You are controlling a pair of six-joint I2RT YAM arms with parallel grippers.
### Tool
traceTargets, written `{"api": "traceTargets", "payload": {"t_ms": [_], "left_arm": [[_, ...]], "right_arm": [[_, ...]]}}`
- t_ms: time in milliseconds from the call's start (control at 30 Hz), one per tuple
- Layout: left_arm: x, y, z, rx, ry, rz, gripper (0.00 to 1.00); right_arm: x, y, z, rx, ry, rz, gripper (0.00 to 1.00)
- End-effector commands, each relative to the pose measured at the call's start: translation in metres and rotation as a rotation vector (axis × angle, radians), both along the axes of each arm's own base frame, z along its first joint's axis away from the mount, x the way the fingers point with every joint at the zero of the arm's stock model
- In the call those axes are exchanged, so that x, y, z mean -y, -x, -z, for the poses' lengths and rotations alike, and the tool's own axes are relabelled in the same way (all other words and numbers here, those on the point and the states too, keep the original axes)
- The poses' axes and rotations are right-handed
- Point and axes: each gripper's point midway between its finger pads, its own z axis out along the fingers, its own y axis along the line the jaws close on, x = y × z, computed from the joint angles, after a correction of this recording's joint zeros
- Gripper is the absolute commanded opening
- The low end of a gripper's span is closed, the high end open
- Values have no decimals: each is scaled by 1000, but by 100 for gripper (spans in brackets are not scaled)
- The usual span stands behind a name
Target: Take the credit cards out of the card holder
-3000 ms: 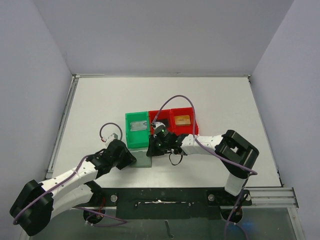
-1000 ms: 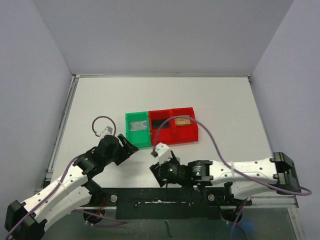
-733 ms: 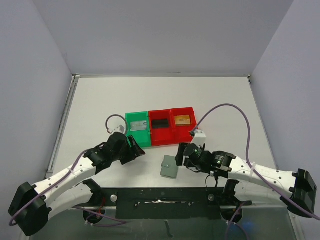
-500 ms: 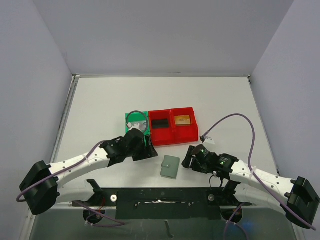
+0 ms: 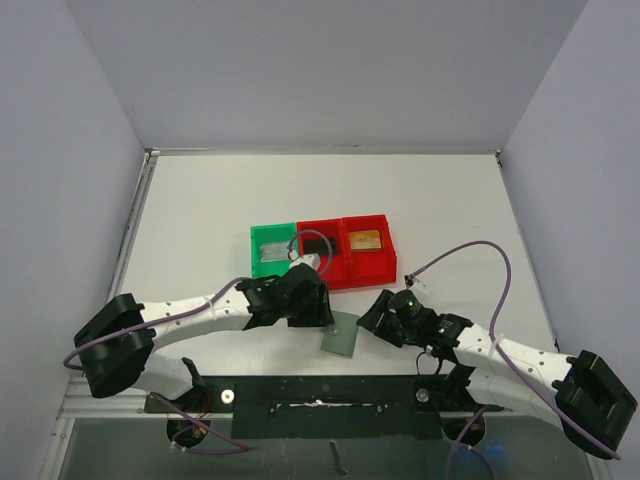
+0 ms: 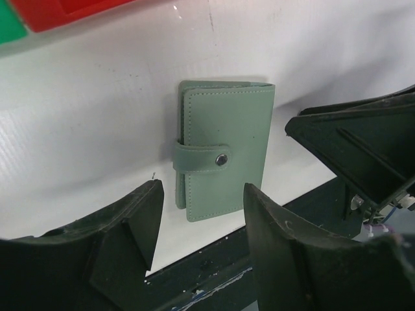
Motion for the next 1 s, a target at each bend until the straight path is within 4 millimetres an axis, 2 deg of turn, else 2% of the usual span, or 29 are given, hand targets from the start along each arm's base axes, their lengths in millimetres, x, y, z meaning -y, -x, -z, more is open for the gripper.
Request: {"api": "traceTargets", "payload": {"t_ms": [0, 267, 433, 600, 700, 800, 867, 933, 967], "left_arm": [[27, -10, -16, 53, 48, 39, 47], [31, -1, 14, 0, -25, 70, 34], [35, 2, 24, -12, -54, 86, 29], [36, 4, 28, -15, -71, 92, 26], [36, 4, 28, -14, -72, 90, 26], [35, 3, 28, -10, -73, 83, 25], [34, 1, 25, -1, -73, 72, 26], [32, -2, 20, 13, -71, 55, 32], [33, -3, 17, 23, -61, 55, 36]], "right_arm": [[-10, -16, -8, 37, -115, 39, 53], [-14, -15, 0, 19, -143, -6, 48], [-26, -12, -2, 25, -222, -46, 48], [-28, -9, 4, 11, -269, -41, 43], [-34, -11, -4, 44, -325, -63, 35], [-35, -12, -9, 69, -344, -67, 17], [-34, -15, -14, 97, -336, -72, 8], [-32, -18, -20, 124, -326, -74, 0], [-32, -19, -24, 140, -324, -73, 0]]}}
